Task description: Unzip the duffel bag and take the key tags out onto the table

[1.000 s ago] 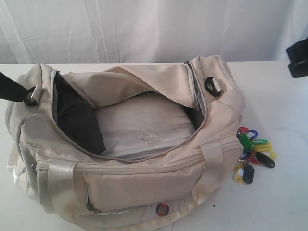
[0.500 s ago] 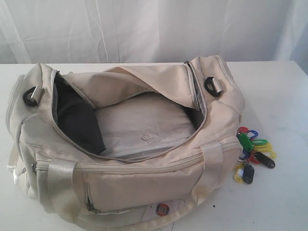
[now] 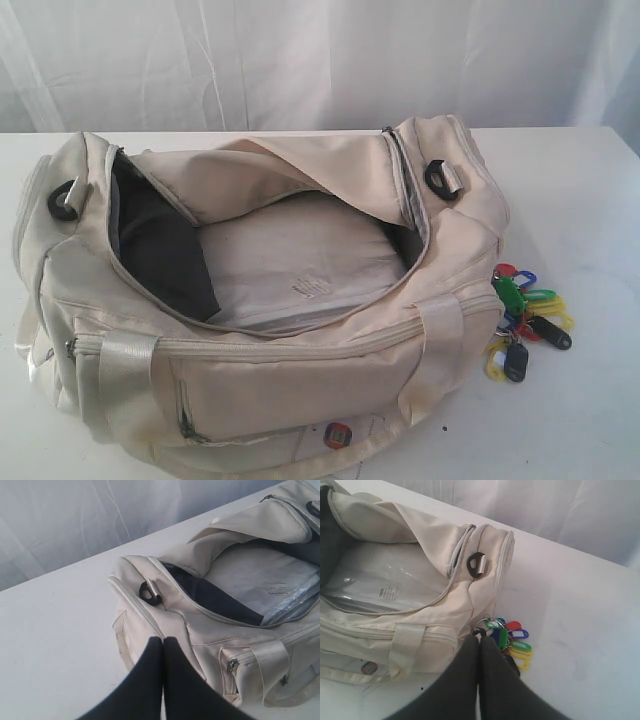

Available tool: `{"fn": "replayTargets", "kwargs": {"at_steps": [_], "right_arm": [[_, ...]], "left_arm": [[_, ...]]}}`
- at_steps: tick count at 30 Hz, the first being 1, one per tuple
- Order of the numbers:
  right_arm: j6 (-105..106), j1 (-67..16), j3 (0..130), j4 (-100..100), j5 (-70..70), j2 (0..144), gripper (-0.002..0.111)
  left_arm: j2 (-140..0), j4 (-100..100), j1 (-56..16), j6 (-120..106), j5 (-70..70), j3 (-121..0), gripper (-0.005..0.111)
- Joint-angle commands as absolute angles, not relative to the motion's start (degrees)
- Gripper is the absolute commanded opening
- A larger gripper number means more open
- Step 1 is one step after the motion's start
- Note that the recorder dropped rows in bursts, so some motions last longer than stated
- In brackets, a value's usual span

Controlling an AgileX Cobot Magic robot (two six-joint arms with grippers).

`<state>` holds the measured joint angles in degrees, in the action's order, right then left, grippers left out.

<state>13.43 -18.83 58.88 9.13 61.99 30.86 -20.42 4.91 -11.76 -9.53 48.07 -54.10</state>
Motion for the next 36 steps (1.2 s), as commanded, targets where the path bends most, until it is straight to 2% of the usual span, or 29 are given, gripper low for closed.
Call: {"fn": "replayTargets", "kwargs": {"at_steps": [1, 14, 18, 21, 28, 31, 36], "right_arm": [[13.87, -18.95, 58.70, 9.17, 61.15, 30.67, 0.000], [13.87, -18.95, 58.70, 9.17, 61.15, 30.67, 0.000], [13.87, -18.95, 58.70, 9.17, 61.16, 30.57, 0.000], [13.87, -18.95, 58.70, 9.17, 61.16, 30.57, 0.000], [13.76, -18.95, 58.70, 9.17, 61.16, 30.57, 0.000], [13.76, -18.95, 58.70, 9.17, 61.16, 30.57, 0.000], [13.76, -18.95, 58.70, 9.17, 61.16, 30.57, 0.000]], "left_arm": [[-20.05, 5.29, -12.06, -8.98, 47.87, -53.80, 0.000], [-19.54, 5.29, -11.71, -8.98, 47.70, -53.80, 0.000], [-18.92, 5.44, -6.19, -8.98, 47.70, -53.80, 0.000], [-16.57, 5.42, -4.71, -8.98, 46.34, -51.89, 0.000], [-8.18, 3.85, -4.61, -13.03, 34.36, -31.01, 0.000], [-5.22, 1.22, -2.44, -15.47, 25.01, -18.20, 0.000], [-1.17, 5.36, 0.03, -8.84, 10.16, -7.12, 0.000]]}}
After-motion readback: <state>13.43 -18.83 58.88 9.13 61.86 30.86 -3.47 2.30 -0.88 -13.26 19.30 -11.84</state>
